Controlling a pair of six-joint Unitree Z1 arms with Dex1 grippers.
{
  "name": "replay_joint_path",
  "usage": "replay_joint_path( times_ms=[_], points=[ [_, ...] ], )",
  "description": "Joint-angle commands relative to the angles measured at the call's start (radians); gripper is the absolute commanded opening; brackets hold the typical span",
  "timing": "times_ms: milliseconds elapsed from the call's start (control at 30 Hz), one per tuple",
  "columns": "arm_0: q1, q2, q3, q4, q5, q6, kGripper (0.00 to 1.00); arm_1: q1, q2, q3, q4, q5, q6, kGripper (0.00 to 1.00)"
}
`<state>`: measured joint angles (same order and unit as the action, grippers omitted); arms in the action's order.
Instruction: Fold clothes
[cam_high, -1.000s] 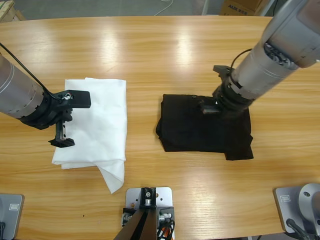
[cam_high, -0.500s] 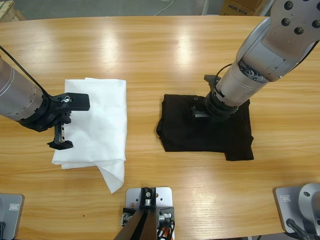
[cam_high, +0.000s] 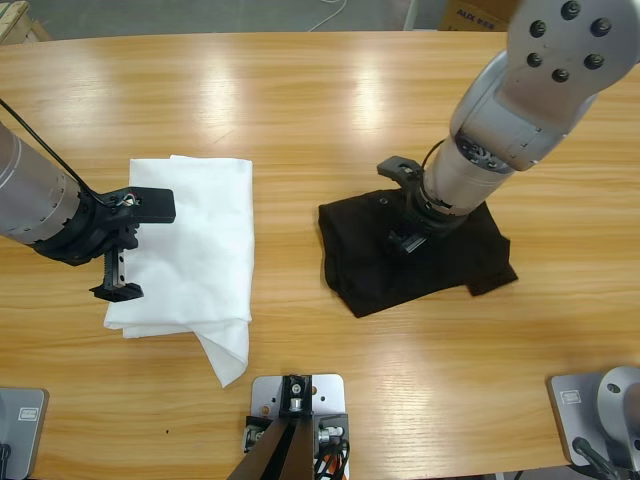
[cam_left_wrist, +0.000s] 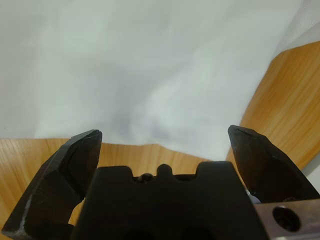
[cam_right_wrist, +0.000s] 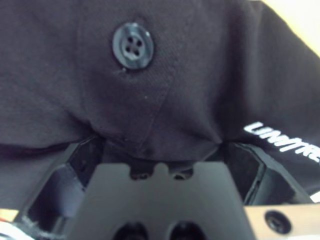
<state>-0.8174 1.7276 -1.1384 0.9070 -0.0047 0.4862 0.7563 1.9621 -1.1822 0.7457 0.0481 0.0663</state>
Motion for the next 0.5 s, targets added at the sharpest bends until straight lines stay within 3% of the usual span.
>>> replay_joint_path(
  times_ms=[33, 133, 500],
  points=[
    [-0.006, -0.025, 0.045, -0.007, 0.008, -0.019, 1.0, 0.118, 0.132, -0.069, 0.061, -0.103, -0.403, 0.944],
    [-0.006, -0.028, 0.048, -0.007, 0.007, -0.024, 1.0, 0.179, 0.132, -0.07, 0.066, -0.163, -0.568, 0.908],
    [-0.008, -0.025, 0.058, -0.008, 0.003, -0.035, 1.0, 0.298, 0.09, -0.09, 0.12, -0.235, -0.841, 0.856]
  ],
)
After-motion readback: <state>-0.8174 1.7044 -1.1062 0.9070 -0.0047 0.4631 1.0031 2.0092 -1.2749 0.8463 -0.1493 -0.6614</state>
